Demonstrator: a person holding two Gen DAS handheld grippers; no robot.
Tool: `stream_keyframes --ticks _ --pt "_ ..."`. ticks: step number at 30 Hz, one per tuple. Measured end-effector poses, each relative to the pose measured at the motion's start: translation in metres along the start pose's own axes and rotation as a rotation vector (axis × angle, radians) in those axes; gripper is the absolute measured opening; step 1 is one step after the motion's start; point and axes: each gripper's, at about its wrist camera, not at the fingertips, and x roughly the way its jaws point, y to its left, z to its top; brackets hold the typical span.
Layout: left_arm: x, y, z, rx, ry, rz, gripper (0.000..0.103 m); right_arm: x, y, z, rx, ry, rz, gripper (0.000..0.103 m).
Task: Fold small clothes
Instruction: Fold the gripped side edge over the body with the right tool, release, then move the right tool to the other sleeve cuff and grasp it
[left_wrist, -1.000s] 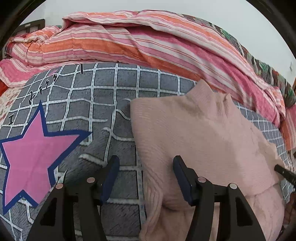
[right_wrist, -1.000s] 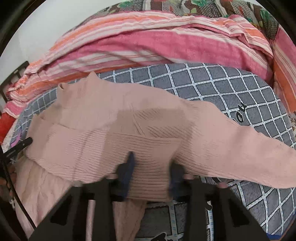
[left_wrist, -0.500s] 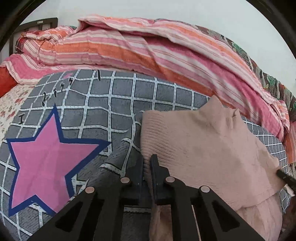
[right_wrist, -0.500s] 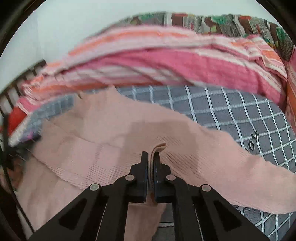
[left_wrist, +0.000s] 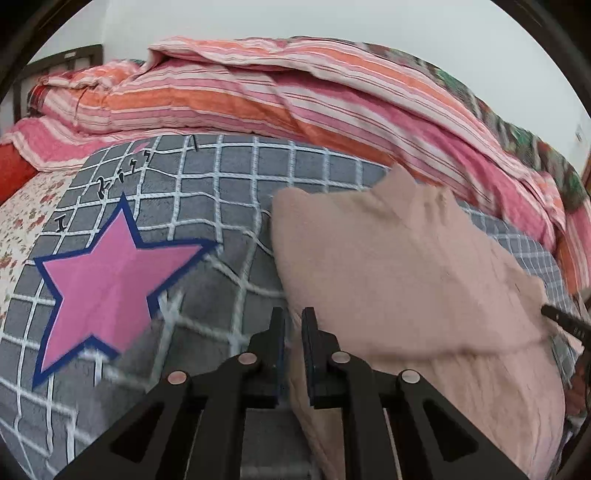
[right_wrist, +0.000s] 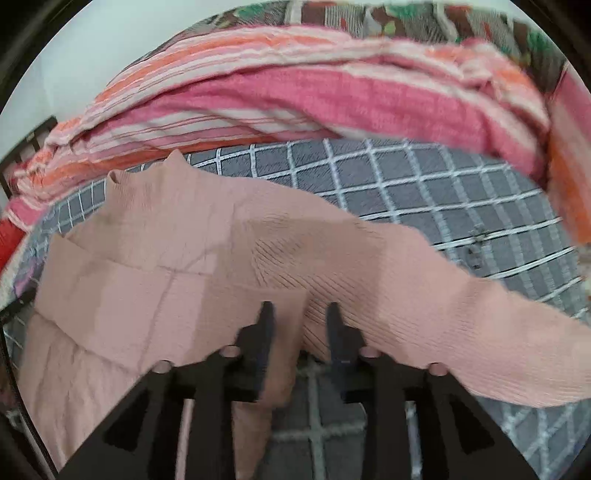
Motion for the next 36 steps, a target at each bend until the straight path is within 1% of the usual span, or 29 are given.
stream_keyframes --ticks 1,3,4,6,8,11,13,15,16,19,21,24,27,31,33,36 --pt "-0.003 -0.004 -0.006 0.008 0.014 -0.015 0.017 -0.006 -0.001 -0.003 -0.004 -0.006 0.002 0.048" --pt "-0.008 -0.009 -0.015 0.037 0.02 0.002 0.03 -0.022 -0.004 -0.015 -0.007 -0.026 0.007 0.049" --pt "-0.012 -0.012 -0.023 0.046 0.015 0.011 0.032 -0.027 -0.005 -0.019 -0.004 -0.032 0.003 0.049" --pt "-0.019 -0.012 -0.033 0.038 0.004 0.004 0.038 -0.04 -0.009 -0.03 0.01 -0.038 -0.048 0.05" --pt "-0.024 -0.012 -0.042 0.026 -0.006 0.015 0.043 -0.049 -0.011 -0.039 0.008 -0.043 -0.07 0.05" --pt "-0.029 -0.015 -0.054 0.061 -0.036 0.047 0.043 -0.064 -0.023 -0.054 0.026 -0.072 -0.094 0.05" --pt "-0.031 -0.016 -0.061 0.081 -0.06 0.065 0.047 -0.076 -0.036 -0.063 0.056 -0.095 -0.102 0.05" --pt "-0.032 -0.016 -0.068 0.088 -0.083 0.068 0.051 -0.087 -0.053 -0.07 0.085 -0.105 -0.108 0.05" --pt "-0.032 -0.015 -0.067 0.082 -0.083 0.058 0.052 -0.092 -0.062 -0.073 0.098 -0.111 -0.118 0.05" --pt "-0.029 -0.01 -0.065 0.056 -0.073 0.038 0.055 -0.105 -0.091 -0.083 0.111 -0.127 -0.192 0.05" --pt "-0.027 -0.012 -0.064 0.065 -0.067 0.044 0.058 -0.11 -0.116 -0.091 0.138 -0.131 -0.231 0.05" --pt "-0.024 -0.016 -0.064 0.083 -0.059 0.062 0.062 -0.11 -0.152 -0.101 0.204 -0.116 -0.238 0.05" --pt "-0.024 -0.018 -0.065 0.089 -0.058 0.072 0.063 -0.105 -0.182 -0.109 0.26 -0.106 -0.245 0.05" --pt "-0.023 -0.02 -0.064 0.096 -0.061 0.094 0.068 -0.093 -0.205 -0.115 0.293 -0.092 -0.242 0.051" --pt "-0.022 -0.021 -0.064 0.101 -0.058 0.103 0.069 -0.082 -0.218 -0.117 0.322 -0.08 -0.221 0.052" --pt "-0.022 -0.02 -0.064 0.098 -0.059 0.101 0.069 -0.074 -0.232 -0.117 0.358 -0.09 -0.209 0.061"
